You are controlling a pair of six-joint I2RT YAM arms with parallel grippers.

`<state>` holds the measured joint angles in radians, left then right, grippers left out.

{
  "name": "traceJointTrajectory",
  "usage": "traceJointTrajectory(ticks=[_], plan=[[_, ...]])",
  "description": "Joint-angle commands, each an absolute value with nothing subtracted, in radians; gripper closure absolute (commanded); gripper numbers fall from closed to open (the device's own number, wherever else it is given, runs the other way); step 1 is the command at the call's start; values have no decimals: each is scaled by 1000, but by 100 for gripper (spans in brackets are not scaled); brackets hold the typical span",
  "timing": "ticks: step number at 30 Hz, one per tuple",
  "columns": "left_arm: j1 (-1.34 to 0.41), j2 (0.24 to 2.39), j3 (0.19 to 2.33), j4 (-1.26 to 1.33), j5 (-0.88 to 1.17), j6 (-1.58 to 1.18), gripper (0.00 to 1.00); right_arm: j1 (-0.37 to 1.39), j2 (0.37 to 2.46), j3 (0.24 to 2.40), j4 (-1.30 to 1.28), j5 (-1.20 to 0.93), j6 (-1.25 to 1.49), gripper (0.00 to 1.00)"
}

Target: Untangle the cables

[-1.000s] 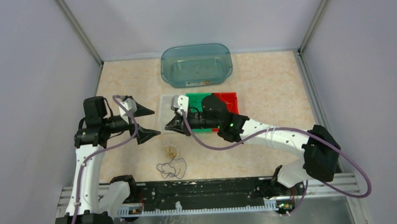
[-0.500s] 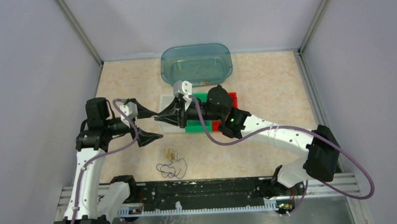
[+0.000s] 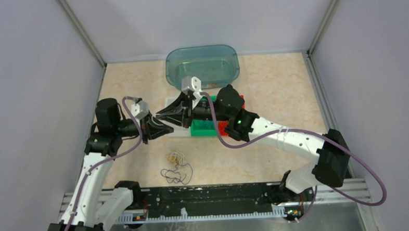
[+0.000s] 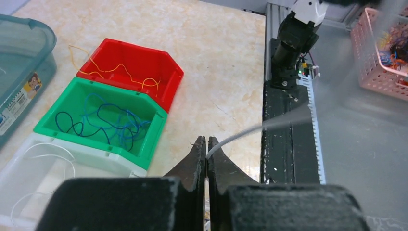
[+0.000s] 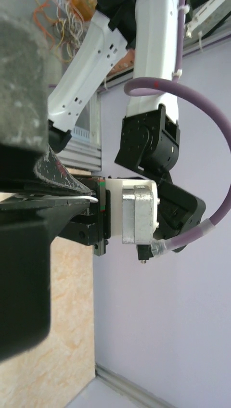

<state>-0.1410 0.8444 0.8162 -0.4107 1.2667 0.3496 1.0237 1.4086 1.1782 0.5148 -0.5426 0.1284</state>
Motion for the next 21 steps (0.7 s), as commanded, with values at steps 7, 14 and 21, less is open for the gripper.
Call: traceJointTrajectory(ticks=[7, 14, 21], plan=[[-148, 837, 1023, -288, 1152, 242, 100, 988, 1255, 984, 678, -383, 209, 42], [-147, 836, 1137, -242, 1132, 155, 100, 953, 1197, 784, 797, -401, 302, 4], [-148, 825, 1146, -173, 1143, 47, 100, 956, 1329, 797, 928, -483, 327, 3]])
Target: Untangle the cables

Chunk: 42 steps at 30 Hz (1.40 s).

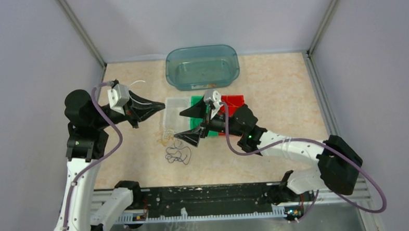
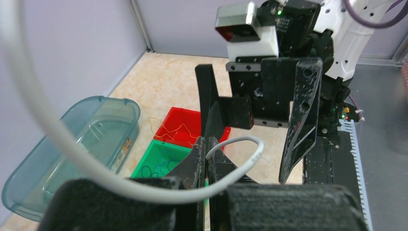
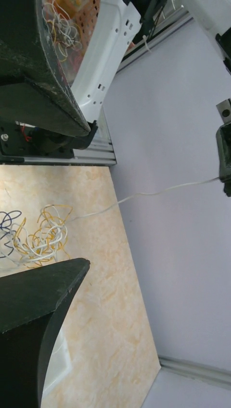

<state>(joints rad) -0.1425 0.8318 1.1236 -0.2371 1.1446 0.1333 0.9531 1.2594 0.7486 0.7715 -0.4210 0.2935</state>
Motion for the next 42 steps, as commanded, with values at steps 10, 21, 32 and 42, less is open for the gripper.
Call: traceJointTrajectory(ticks=[10, 21, 32, 42], plan=[[-149, 828, 1187, -147, 1129, -4, 100, 998, 1595, 981, 1024, -540, 384, 47], [-149, 847, 1264, -105, 1104, -27, 100, 1057, 1645, 915, 1016, -495, 340, 55], [-149, 873, 1368, -56, 1079, -60, 100, 1062, 1780, 877, 1045, -448, 348, 56], [-149, 915, 1535, 31, 927, 17, 100, 1062, 1841, 778, 1102, -356, 351, 56]])
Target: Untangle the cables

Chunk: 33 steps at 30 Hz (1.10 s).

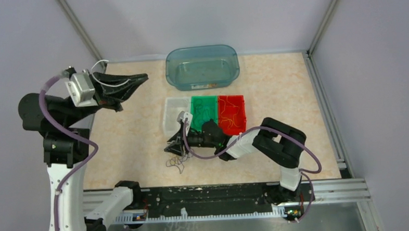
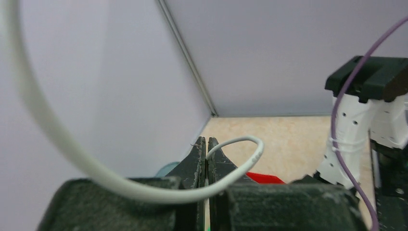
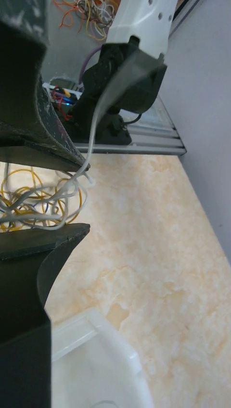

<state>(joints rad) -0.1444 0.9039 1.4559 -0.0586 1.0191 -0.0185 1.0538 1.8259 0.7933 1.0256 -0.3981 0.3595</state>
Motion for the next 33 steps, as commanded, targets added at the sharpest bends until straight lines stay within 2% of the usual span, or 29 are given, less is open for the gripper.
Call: traceJointTrajectory(ticks=[1, 13, 26, 33], plan=[[-149, 919, 1549, 43, 914, 30, 100, 1062, 1846, 772, 1107, -349, 351, 56], [-149, 950, 1696, 197, 732, 217, 100, 1069, 1898, 721, 1170, -307, 367, 54], [-145, 1005, 1829, 452, 523, 465, 100, 1084, 1938, 696, 1201, -267, 362, 45], [-145, 1013, 1870, 469, 552, 516, 100, 1095, 1943, 669, 1217, -225, 342, 42]])
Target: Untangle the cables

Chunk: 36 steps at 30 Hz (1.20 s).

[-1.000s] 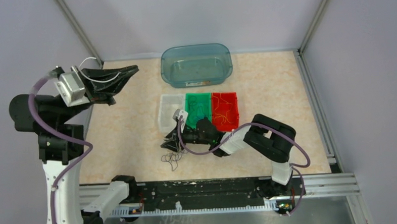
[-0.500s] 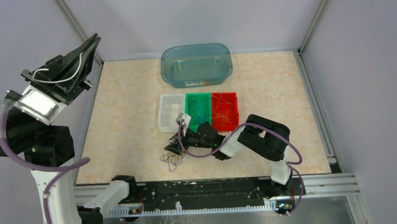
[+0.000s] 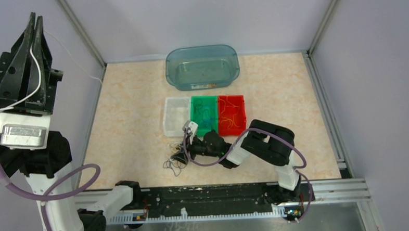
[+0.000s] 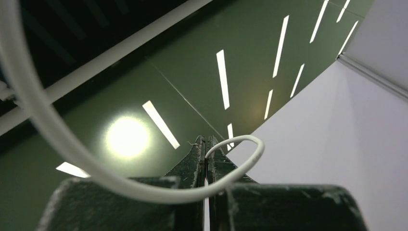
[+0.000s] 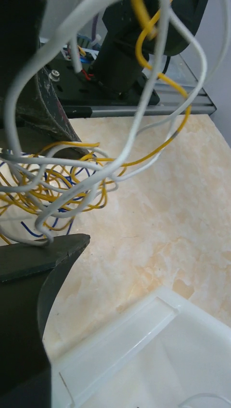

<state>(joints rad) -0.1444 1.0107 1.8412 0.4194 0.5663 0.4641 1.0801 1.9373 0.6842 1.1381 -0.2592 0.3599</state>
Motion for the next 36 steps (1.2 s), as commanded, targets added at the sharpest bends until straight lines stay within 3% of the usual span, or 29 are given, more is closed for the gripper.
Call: traceJointTrajectory(ticks=[1, 5, 11, 14, 16, 20, 25, 31, 36], plan=[[-144, 1013, 1868, 473, 554, 517, 100, 1095, 1939, 662, 1219, -219, 341, 40], [-138, 1022, 1875, 523, 537, 487, 100, 1095, 1912, 640, 1224, -203, 328, 35], [-127, 946, 1762, 327, 771, 298, 100, 1095, 1744, 639, 1200, -198, 287, 21], [-112, 907, 1663, 303, 853, 204, 100, 1095, 1613, 664, 1126, -220, 253, 5], [-110, 892, 1621, 284, 902, 179, 100, 1095, 1531, 684, 1051, -238, 224, 1], [-109, 872, 1567, 273, 935, 143, 100, 1095, 1401, 714, 938, -258, 159, 1], [-109, 868, 1548, 276, 942, 117, 100, 1095, 1416, 825, 844, -351, 93, 2], [-109, 856, 1541, 268, 937, 140, 100, 1094, 1499, 893, 783, -404, 59, 15], [-108, 850, 1533, 265, 930, 145, 100, 1089, 1554, 885, 768, -406, 32, 32]])
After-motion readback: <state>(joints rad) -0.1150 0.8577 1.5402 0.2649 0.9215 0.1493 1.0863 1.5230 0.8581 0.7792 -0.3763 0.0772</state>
